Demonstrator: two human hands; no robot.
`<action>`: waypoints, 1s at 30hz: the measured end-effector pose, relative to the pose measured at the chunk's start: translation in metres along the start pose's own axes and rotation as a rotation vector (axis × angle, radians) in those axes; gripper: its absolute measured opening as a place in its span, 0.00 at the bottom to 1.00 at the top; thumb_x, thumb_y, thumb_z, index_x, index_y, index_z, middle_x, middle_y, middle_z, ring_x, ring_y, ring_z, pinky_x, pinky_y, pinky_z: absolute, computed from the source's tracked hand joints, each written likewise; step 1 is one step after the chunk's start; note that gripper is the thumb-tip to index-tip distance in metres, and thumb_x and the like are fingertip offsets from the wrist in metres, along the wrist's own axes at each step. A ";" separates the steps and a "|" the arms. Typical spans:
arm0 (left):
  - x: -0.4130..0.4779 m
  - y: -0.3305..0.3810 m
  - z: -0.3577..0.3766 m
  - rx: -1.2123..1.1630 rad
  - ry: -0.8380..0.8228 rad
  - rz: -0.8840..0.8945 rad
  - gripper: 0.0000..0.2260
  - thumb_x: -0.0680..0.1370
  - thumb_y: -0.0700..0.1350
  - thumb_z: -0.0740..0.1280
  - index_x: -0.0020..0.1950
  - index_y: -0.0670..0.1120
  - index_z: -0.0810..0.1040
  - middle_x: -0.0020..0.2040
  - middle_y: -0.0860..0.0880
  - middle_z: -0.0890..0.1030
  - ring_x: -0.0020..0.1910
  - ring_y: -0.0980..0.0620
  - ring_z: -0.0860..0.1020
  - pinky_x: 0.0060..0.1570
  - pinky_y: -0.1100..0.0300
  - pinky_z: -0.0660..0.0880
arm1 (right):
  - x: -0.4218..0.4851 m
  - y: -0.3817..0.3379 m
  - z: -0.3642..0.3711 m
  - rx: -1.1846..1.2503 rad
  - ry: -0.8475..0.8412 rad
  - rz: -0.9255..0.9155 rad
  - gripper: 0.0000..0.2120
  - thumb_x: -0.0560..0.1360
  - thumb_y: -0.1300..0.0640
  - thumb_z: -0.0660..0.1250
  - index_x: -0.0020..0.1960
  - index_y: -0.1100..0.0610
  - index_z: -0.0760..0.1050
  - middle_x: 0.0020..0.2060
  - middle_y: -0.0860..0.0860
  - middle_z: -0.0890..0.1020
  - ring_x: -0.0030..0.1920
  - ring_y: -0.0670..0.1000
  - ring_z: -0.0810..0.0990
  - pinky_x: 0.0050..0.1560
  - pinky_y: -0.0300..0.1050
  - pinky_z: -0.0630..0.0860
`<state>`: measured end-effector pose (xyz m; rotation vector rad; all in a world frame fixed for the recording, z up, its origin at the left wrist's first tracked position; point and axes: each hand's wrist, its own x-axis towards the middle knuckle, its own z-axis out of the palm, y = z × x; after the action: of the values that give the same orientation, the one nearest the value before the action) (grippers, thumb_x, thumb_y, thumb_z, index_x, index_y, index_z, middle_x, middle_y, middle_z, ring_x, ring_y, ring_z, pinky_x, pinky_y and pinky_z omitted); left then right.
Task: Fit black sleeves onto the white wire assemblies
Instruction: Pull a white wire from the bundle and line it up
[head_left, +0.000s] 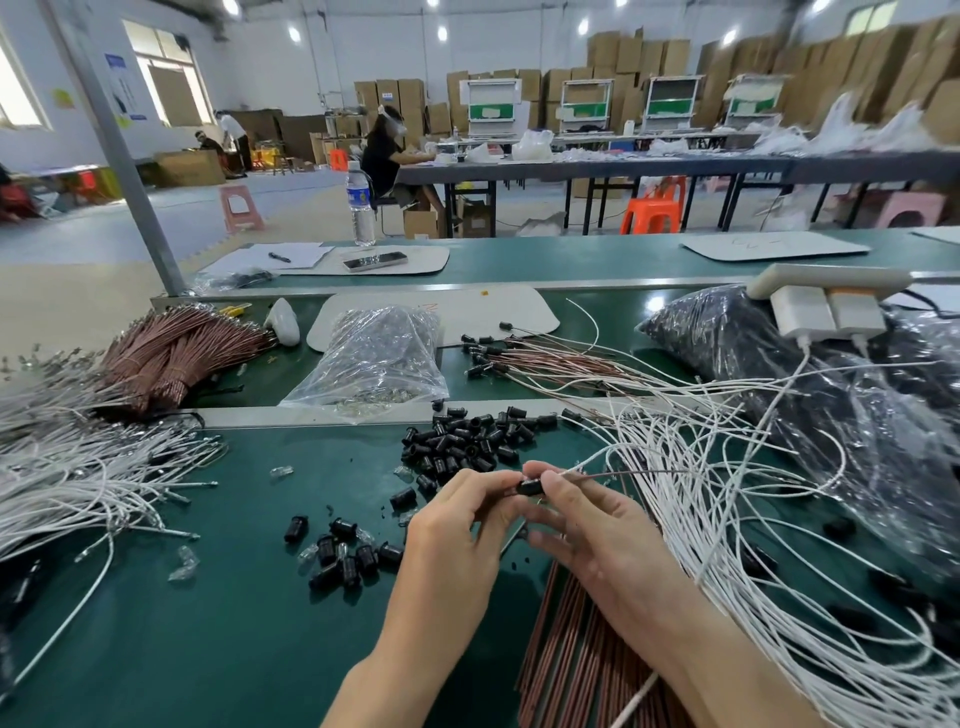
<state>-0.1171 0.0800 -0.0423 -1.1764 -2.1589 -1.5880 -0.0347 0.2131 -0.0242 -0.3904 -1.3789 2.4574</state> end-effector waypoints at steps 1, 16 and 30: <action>0.001 0.000 -0.001 0.022 -0.004 0.010 0.10 0.79 0.44 0.70 0.57 0.57 0.80 0.50 0.63 0.81 0.51 0.60 0.81 0.48 0.71 0.74 | 0.001 0.000 0.000 -0.003 0.060 -0.032 0.15 0.67 0.51 0.76 0.52 0.55 0.87 0.45 0.54 0.86 0.45 0.49 0.85 0.42 0.40 0.81; -0.003 0.004 0.002 -0.027 -0.190 -0.216 0.13 0.79 0.65 0.52 0.52 0.60 0.69 0.45 0.59 0.83 0.45 0.60 0.81 0.43 0.58 0.78 | 0.001 0.009 0.004 -0.166 0.087 -0.113 0.16 0.71 0.51 0.71 0.53 0.62 0.80 0.47 0.58 0.88 0.50 0.56 0.87 0.44 0.39 0.82; 0.008 0.006 -0.019 -0.145 0.072 -0.216 0.03 0.82 0.55 0.61 0.52 0.60 0.74 0.37 0.54 0.78 0.29 0.59 0.71 0.27 0.62 0.70 | -0.002 -0.017 -0.009 0.039 0.183 -0.180 0.08 0.71 0.57 0.72 0.46 0.60 0.86 0.49 0.62 0.86 0.44 0.54 0.87 0.38 0.39 0.83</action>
<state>-0.1229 0.0676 -0.0259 -0.9328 -2.2199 -1.8730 -0.0271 0.2277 -0.0136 -0.4491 -1.2327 2.2391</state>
